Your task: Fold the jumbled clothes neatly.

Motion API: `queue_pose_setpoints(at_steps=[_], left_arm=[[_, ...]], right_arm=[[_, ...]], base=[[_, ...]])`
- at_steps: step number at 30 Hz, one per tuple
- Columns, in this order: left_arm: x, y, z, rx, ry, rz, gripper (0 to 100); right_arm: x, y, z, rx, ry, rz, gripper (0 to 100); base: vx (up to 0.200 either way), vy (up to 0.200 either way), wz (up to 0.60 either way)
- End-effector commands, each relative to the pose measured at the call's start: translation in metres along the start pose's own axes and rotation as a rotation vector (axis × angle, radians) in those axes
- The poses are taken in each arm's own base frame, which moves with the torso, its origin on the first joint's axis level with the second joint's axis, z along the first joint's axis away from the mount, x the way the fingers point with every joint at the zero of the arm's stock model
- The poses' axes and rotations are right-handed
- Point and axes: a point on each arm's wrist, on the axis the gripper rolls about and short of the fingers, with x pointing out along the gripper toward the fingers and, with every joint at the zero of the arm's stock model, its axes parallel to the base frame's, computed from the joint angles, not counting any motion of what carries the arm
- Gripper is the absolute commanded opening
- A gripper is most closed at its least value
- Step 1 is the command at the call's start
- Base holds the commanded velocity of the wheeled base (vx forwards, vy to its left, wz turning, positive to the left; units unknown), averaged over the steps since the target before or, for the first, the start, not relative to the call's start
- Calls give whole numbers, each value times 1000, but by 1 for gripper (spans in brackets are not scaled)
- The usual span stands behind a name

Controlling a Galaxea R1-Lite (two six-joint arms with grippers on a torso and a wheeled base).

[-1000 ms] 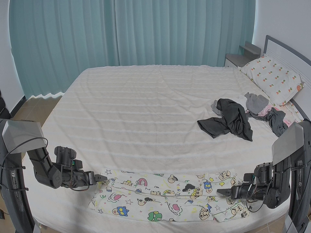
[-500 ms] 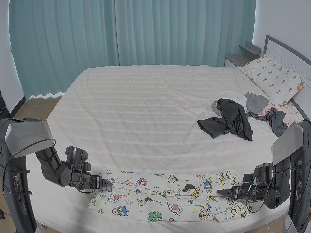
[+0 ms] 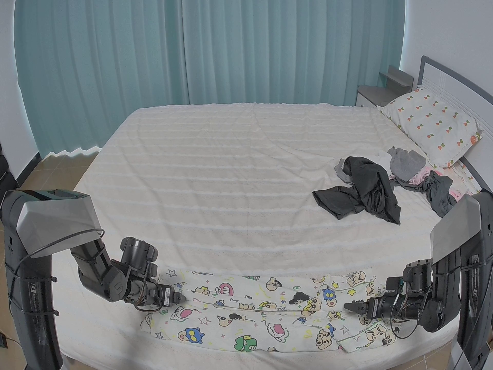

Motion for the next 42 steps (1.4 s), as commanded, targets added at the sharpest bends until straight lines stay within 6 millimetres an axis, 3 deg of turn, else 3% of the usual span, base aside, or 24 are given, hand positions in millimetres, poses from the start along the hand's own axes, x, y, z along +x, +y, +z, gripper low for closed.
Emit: queue_pose_setpoints(at_steps=[1, 10, 11, 24, 36, 42], left_arm=[[0, -10, -5, 31, 15, 9, 100], [0, -23, -12, 70, 41, 34, 100], [0, -23, -12, 70, 41, 34, 0], [-4, -20, -10, 56, 31, 37, 0], [-13, 4, -2, -17, 25, 72, 0], [-13, 4, -1, -23, 21, 68, 0]], right_arm=[[0, 0, 1, -1, -10, 2, 100], [-1, 0, 1, -1, -12, 2, 100], [-1, 0, 1, -1, -12, 2, 100], [-1, -1, 1, 2, -12, -1, 100], [-4, 0, 4, 0, -25, 2, 100], [-4, 0, 4, -1, -27, 2, 100]], base=[[0, 0, 0], [0, 0, 0], [0, 0, 0], [0, 0, 0], [0, 0, 0], [0, 0, 0]])
